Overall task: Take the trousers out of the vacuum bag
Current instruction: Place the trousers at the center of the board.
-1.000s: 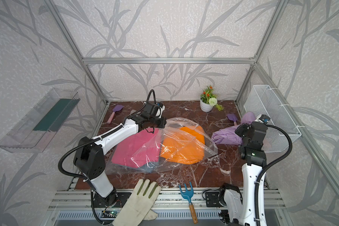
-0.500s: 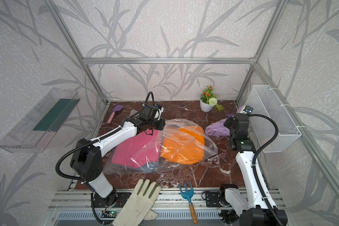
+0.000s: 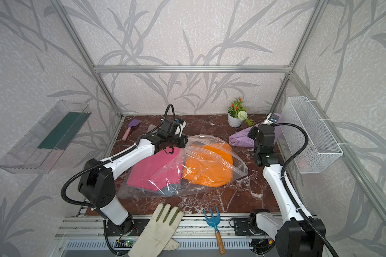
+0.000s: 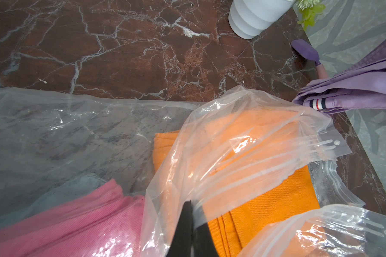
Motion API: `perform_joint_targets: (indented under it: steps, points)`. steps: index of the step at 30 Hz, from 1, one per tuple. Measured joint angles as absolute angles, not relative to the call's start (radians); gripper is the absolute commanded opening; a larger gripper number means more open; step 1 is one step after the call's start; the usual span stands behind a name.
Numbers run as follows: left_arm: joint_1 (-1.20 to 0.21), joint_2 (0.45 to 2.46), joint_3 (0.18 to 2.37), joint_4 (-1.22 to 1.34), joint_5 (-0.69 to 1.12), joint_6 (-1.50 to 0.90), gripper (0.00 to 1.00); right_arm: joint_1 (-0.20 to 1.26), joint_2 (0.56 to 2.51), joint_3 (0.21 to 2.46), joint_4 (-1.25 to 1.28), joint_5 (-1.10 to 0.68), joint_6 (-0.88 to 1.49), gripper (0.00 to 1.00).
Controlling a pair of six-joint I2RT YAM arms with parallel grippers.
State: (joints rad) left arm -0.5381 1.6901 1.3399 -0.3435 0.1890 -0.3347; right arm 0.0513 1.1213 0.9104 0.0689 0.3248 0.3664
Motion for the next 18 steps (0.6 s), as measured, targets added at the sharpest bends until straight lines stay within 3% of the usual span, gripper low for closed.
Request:
perform_joint_targets:
  steps: [10,18]
  points:
    - [-0.532,1.69,1.34,-0.344,0.199,-0.333,0.0,0.095,1.131,0.823,0.108,0.323,0.381,0.02]
    - [-0.527,1.69,1.34,-0.344,0.219,-0.333,0.0,0.116,1.03,0.673,0.099,0.331,0.456,0.06]
